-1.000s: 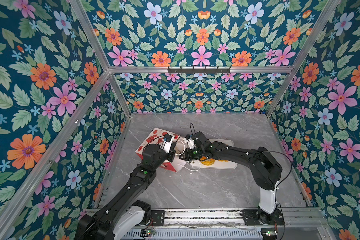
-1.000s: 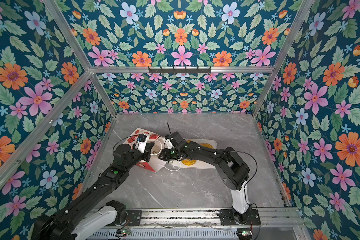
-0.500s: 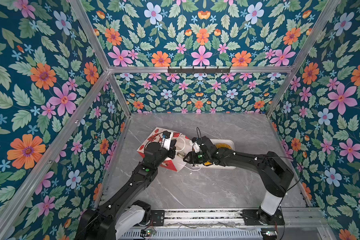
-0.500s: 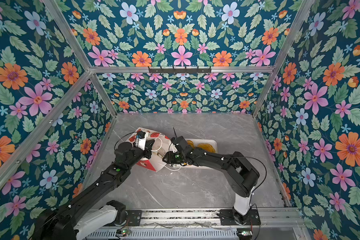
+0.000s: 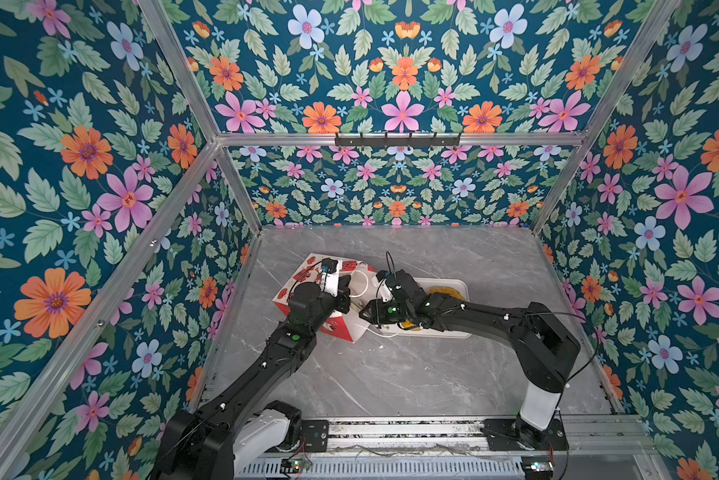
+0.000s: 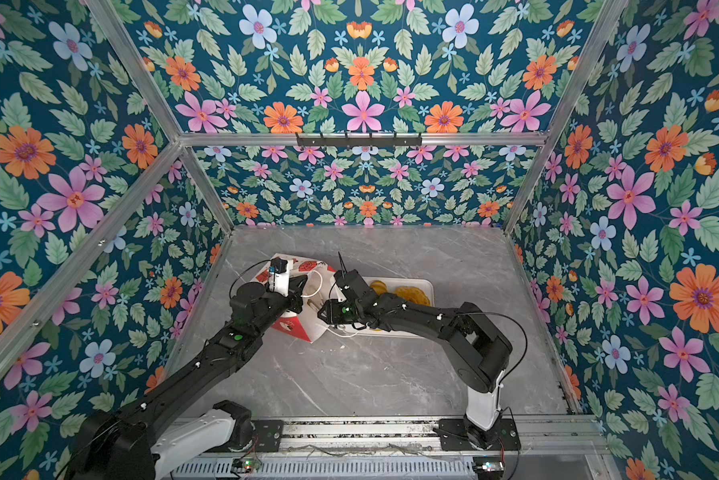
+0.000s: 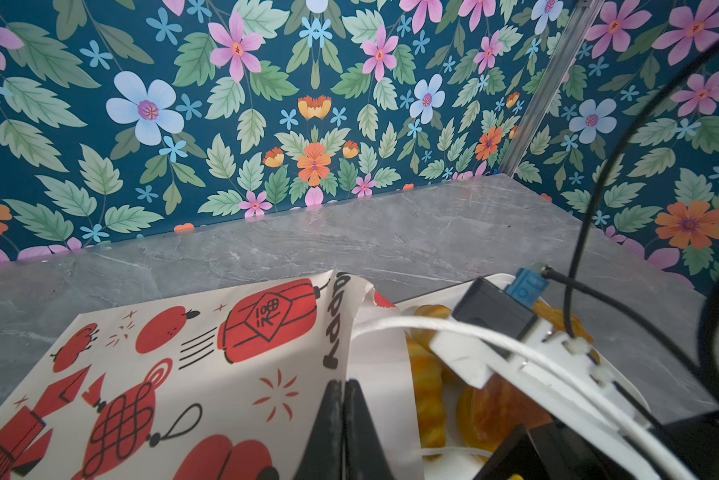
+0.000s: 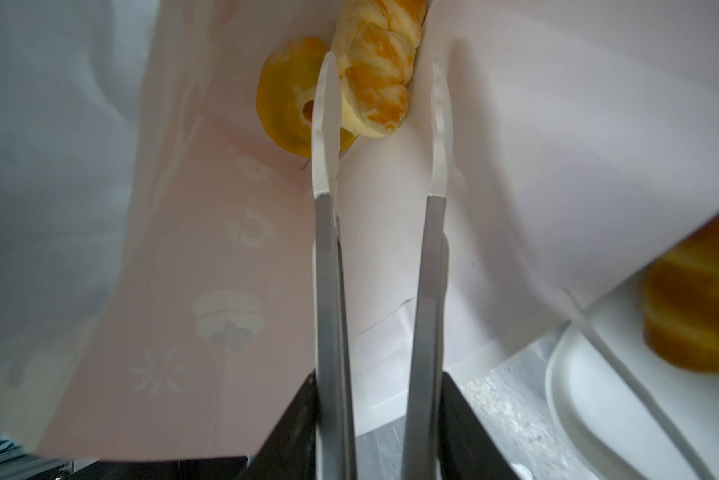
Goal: Take the fake bread out of the paper bag
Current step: 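Pinch the twisted pale bread inside the bag with the right-held tongs, then pull the twisted bread out of the bag toward the tray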
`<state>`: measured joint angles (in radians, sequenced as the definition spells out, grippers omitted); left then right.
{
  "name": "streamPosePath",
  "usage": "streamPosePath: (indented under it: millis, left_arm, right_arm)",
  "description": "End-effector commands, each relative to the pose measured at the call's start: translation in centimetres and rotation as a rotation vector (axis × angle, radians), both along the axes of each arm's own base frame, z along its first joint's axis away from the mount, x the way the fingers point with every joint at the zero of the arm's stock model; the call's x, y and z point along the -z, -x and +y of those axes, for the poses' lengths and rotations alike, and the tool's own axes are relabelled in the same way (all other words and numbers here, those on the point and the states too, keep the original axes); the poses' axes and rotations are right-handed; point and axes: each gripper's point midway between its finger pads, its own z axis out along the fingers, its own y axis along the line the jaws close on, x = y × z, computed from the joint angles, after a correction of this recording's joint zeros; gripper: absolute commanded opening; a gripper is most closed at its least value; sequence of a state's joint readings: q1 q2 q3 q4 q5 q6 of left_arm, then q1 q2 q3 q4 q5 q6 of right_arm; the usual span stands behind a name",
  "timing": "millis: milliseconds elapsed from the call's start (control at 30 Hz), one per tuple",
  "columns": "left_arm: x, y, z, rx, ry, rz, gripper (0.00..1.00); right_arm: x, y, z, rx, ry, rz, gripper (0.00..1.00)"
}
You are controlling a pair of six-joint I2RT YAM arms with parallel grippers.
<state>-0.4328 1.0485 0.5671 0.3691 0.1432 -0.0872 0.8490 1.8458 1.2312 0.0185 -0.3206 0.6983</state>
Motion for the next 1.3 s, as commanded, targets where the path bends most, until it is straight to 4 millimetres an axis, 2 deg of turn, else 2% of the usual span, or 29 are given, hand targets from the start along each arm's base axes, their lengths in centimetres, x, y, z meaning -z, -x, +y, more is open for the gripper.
streamPosePath:
  millis: [0,133,433,533,600,833,1267]
  left_arm:
    - [-1.3,-0.3,-0.1,-0.006,0.033,-0.045,0.07]
    - [-1.4,-0.4,-0.3,-0.001,0.040,-0.047,0.07]
    - [-1.7,-0.1,-0.5,0.009,0.057,-0.060,0.07]
    - [-1.8,0.1,-0.6,0.017,0.068,-0.066,0.07]
    - [-1.8,0.2,-0.6,0.020,0.072,-0.067,0.07]
    - [-1.8,0.6,-0.1,0.005,0.063,-0.073,0.07]
    - [-1.8,0.8,0.9,-0.035,0.016,-0.077,0.07]
  right_arm:
    - [-1.3,-0.2,1.5,-0.028,-0.065,-0.010,0.42]
    - [-1.3,-0.4,2.4,-0.044,-0.084,0.002,0.42]
    - [0.0,-0.5,4.2,-0.072,-0.116,0.059,0.41]
    - [0.2,-0.6,4.7,-0.086,-0.132,0.070,0.34]
    - [0.4,-0.6,4.8,-0.090,-0.131,0.071,0.24]
    - [-0.5,-0.2,3.2,-0.078,-0.097,0.014,0.14]
    - [-1.7,2.8,-2.5,-0.080,0.037,-0.016,0.11]
